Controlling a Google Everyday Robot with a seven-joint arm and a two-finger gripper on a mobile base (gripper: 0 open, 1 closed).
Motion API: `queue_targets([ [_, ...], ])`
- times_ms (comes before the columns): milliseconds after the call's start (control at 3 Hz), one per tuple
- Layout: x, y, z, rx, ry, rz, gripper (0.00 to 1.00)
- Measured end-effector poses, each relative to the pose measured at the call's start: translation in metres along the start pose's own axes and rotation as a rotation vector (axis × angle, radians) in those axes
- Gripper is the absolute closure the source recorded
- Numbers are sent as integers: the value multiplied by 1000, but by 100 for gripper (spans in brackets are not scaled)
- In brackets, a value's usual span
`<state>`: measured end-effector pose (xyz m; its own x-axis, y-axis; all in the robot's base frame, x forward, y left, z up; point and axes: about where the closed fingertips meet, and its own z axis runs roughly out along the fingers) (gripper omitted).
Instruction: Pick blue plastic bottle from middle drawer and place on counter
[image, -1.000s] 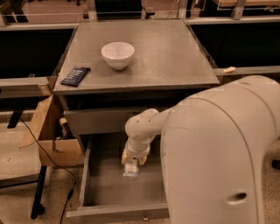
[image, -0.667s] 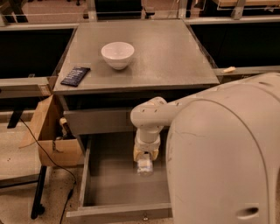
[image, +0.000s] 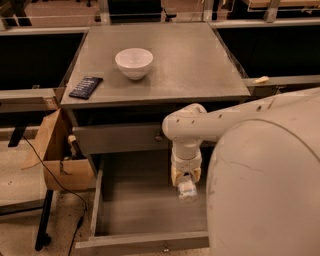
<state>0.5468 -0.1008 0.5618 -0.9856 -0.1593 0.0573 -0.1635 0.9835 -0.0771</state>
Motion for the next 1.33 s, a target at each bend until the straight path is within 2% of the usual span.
queue_targets([
  [333, 13, -28, -25, 24, -10, -2, 100],
  [667, 19, -53, -93, 39, -86, -24, 100],
  [1333, 24, -82, -232, 96, -219, -24, 100],
])
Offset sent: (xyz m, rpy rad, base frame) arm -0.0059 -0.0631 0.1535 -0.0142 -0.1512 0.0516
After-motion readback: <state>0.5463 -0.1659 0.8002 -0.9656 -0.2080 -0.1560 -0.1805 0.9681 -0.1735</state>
